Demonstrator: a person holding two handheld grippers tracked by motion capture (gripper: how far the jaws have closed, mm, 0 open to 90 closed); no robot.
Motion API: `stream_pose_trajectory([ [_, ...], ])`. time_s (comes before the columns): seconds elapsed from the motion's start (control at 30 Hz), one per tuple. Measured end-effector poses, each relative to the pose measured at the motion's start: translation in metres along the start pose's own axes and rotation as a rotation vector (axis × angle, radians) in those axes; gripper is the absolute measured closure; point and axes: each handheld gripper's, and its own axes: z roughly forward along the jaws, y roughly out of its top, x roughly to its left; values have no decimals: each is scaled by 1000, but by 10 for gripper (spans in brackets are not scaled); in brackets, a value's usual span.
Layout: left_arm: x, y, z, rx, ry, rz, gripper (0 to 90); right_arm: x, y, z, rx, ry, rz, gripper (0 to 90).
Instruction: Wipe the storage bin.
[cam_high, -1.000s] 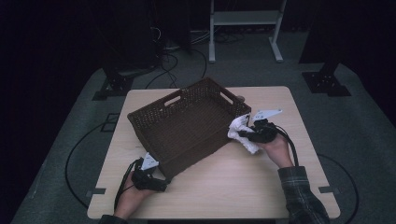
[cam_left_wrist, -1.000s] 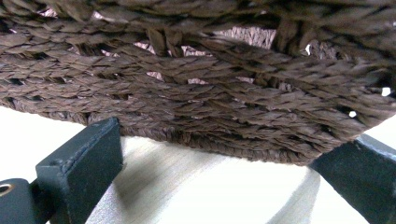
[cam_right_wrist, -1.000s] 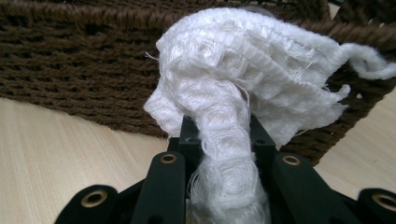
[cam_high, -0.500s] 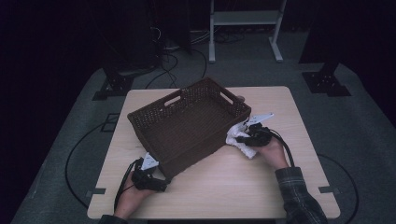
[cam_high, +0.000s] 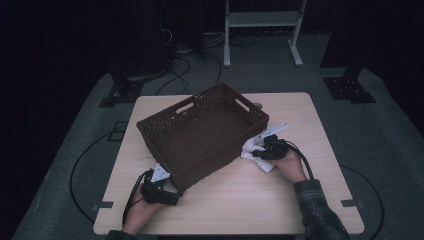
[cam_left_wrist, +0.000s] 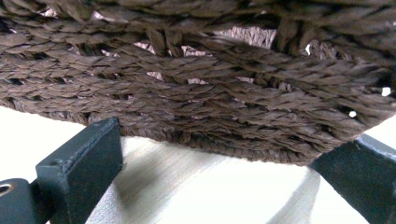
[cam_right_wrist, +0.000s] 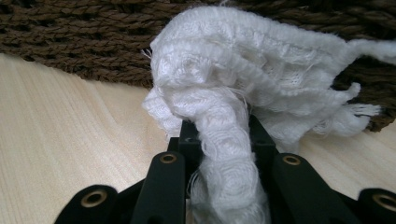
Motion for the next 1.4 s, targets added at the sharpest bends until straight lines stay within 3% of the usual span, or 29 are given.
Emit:
stream_pose_trajectory([
  [0.27, 0, 0, 0, -1, 0, 0, 15, 2, 3, -8, -8, -20, -17, 732],
  [0.5, 0, 0, 0, -1, 0, -1, 15, 5, 11, -28, -89, -18, -13, 733],
  [0.9, 0, 0, 0, -1, 0, -1, 15, 18, 29, -60, -188, -47, -60, 733],
  [1.27, 0, 0, 0, -2, 1, -2, 15, 28, 36, -70, -256, -5, -72, 733],
  [1.4, 0, 0, 0, -2, -1, -2, 15, 31, 38, -65, -236, -5, -87, 733],
])
